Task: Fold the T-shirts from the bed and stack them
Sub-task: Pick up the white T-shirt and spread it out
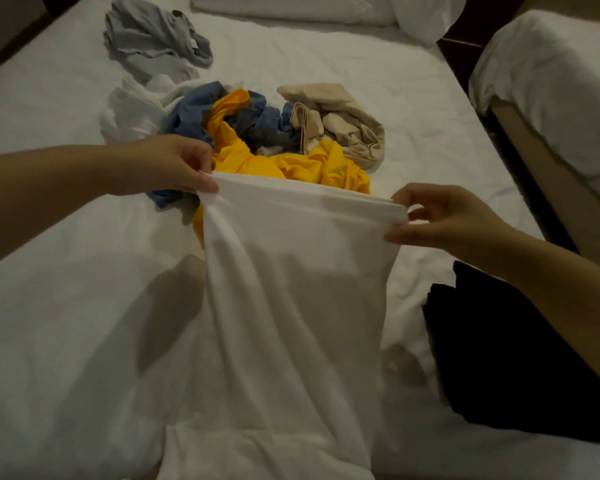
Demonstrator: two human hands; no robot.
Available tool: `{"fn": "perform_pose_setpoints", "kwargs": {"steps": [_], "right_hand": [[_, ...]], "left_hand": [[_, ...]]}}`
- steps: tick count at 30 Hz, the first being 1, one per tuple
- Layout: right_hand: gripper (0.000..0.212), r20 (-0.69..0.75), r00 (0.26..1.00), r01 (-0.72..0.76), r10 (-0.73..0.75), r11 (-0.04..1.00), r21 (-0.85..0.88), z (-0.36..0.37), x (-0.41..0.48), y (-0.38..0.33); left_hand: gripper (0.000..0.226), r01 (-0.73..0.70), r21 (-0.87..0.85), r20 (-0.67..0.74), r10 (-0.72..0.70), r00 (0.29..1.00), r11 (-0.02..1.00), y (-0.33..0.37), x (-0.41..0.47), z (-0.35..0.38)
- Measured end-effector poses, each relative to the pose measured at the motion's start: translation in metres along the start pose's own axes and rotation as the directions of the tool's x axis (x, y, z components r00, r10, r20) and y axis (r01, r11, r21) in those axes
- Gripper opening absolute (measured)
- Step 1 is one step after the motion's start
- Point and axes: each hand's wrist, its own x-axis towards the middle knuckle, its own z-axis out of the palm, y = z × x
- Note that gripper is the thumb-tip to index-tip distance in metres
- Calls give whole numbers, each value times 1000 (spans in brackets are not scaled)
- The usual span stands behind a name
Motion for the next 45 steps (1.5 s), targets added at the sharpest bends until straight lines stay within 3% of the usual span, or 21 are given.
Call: {"fn": "perform_pose_setpoints", "kwargs": {"steps": [4,8,10,15,21,26,28,30,33,36,40,42,45], "right_hand": [[19,26,971,237,-236,960,-150,16,-4,-13],[15,222,818,571,-530,704,-423,35,-17,-30],[15,273,773,627,-572,625,-466,45,-23,-34],[15,273,730,676,-626,608,-416,63,-32,-35],[9,359,765,637,-535,545,-545,54,-35,-28],[27,412,883,409,-224,797,-443,40,-34,-25],[34,465,868,409,-177,786,-464,44,-34,-31],[28,552,812,497,-189,720,-484,56,-36,-38],[40,645,747,593,-162,602,-535,70,-43,-39],[32,566,819,481,-91,645,-593,45,-40,-36],[18,441,896,330,-51,741,-585,8,-42,-41],[10,487,862,430,-139,710,-558,12,-50,-51],[15,654,696,693,-298,518,-501,45,-63,-71]], "left_hand": [[21,33,67,-9,-32,999,997,-8,-1,-1],[20,28,66,-14,-27,1000,997,-12,-2,-1],[17,31,93,-2,-31,1000,995,-11,-3,1],[14,17,144,-8,-16,1000,989,-9,-3,5],[17,-2,208,-11,4,1000,978,-9,-3,5],[21,-6,194,-19,10,1000,981,-7,-3,8],[17,-25,184,-29,31,999,983,-2,-2,11],[8,-44,200,-33,51,998,979,2,-1,13],[8,-65,262,-7,69,998,963,4,-1,11],[21,-54,296,-26,65,998,954,-1,-2,7],[21,-32,219,-31,40,999,975,-5,-6,4],[16,-46,228,-26,53,998,973,-1,-6,7],[13,-89,306,16,88,996,948,9,-5,14]]}}
